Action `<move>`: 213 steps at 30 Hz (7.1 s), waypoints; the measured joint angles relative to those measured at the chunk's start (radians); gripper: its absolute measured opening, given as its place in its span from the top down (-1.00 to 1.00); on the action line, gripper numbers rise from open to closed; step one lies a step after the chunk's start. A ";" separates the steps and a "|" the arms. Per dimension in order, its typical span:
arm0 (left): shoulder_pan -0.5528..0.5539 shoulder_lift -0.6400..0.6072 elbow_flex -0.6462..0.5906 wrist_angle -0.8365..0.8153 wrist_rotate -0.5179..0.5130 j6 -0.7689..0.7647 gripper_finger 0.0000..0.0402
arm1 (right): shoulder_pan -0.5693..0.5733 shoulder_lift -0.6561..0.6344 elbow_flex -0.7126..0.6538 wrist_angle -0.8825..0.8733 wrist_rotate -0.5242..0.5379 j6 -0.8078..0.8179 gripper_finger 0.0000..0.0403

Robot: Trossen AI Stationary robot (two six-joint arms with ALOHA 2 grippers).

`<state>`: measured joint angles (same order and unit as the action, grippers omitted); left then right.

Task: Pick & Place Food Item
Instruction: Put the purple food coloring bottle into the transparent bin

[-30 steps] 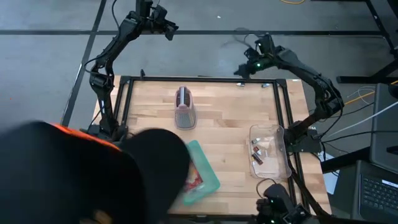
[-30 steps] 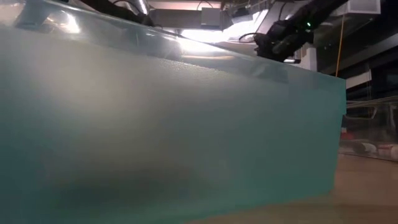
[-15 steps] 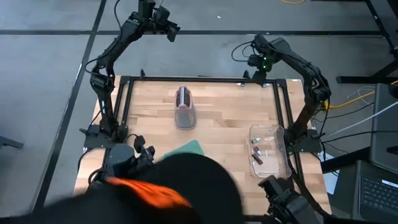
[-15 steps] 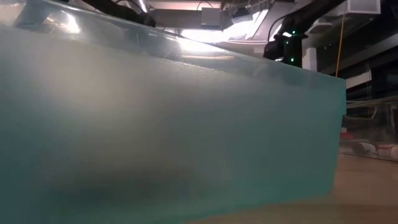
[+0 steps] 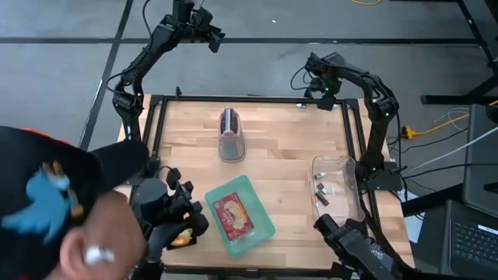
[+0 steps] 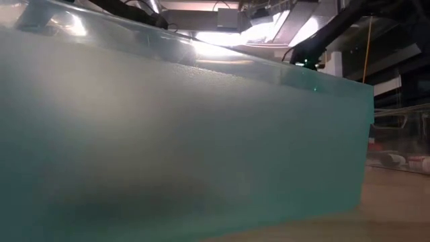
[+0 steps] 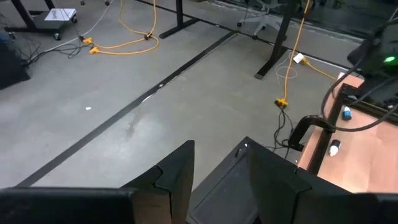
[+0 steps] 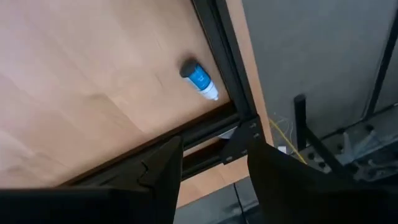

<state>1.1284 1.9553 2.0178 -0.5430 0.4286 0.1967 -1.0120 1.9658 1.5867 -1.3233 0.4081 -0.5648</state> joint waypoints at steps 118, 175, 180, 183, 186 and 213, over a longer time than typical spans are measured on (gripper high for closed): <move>-0.062 0.148 0.001 0.039 0.010 -0.041 0.30 | 0.104 0.014 -0.106 0.482 -0.566 0.827 0.99; -0.061 0.147 0.001 0.039 0.009 -0.026 0.30 | 0.218 0.147 -0.108 0.466 -0.935 1.062 1.00; -0.061 0.147 0.001 0.043 0.010 -0.026 0.30 | 0.296 0.138 -0.109 0.535 -0.963 1.038 1.00; -0.062 0.147 0.001 0.053 0.011 -0.026 0.30 | 0.313 0.094 -0.109 0.698 -0.951 1.033 1.00; -0.068 0.147 0.001 0.052 0.017 -0.026 0.30 | 0.307 0.040 -0.108 0.872 -0.966 1.070 1.00; -0.218 0.146 0.132 -0.181 -0.064 -0.044 0.30 | 0.138 -0.372 -0.108 0.535 -0.990 0.716 0.33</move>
<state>0.9107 2.1010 2.1498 -0.7243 0.3641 0.1525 -0.8740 1.5934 1.4792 -0.7881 -0.5816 0.1508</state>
